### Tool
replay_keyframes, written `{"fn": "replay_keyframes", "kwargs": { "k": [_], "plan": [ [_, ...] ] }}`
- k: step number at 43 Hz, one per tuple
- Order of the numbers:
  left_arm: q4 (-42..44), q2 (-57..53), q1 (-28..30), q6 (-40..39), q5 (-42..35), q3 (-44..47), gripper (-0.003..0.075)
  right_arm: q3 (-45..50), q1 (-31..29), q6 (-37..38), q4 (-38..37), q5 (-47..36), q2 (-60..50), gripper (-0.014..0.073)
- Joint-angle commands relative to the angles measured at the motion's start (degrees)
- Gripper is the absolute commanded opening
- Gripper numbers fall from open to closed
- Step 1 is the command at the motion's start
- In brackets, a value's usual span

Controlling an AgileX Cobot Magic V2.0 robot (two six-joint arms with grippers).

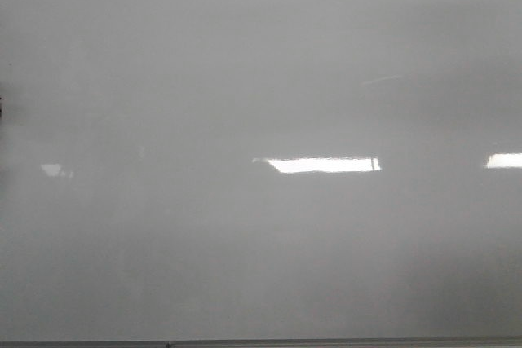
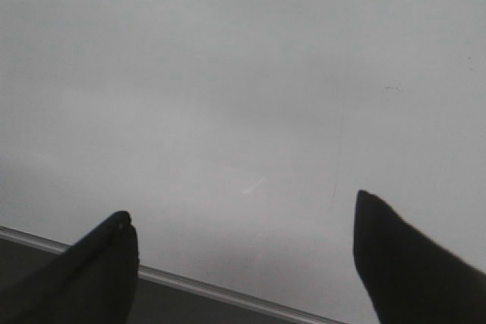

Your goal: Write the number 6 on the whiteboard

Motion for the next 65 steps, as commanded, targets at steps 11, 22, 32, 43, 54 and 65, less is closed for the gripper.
{"fn": "replay_keyframes", "kwargs": {
  "k": [11,22,32,43,54,65],
  "plan": [
    [0.03,-0.31,0.24,-0.47,-3.39,-1.82,0.0321,-1.9,0.07,-0.3,0.04,-3.95,0.09,0.0601],
    [0.03,-0.66,0.24,-0.47,-1.79,-1.82,0.0146,-1.9,0.07,-0.3,0.04,-3.95,0.09,0.0601],
    [0.03,-5.19,0.24,-0.47,3.71,-2.57,0.0069,-1.9,0.07,-0.3,0.04,-4.9,0.09,0.0601],
    [-0.89,-12.88,-1.14,2.53,27.05,-8.94,0.0015,-4.64,0.07,-0.3,0.04,-3.57,0.09,0.0601],
    [-14.6,-17.03,-8.28,22.52,49.76,-15.41,-0.0003,-12.82,0.07,-1.11,0.04,10.72,3.74,0.0601],
    [-25.33,-16.37,-20.4,36.1,52.89,-16.12,-0.0003,-17.89,0.2,-13.49,7.26,21.44,9.92,0.0601]
  ]
}}
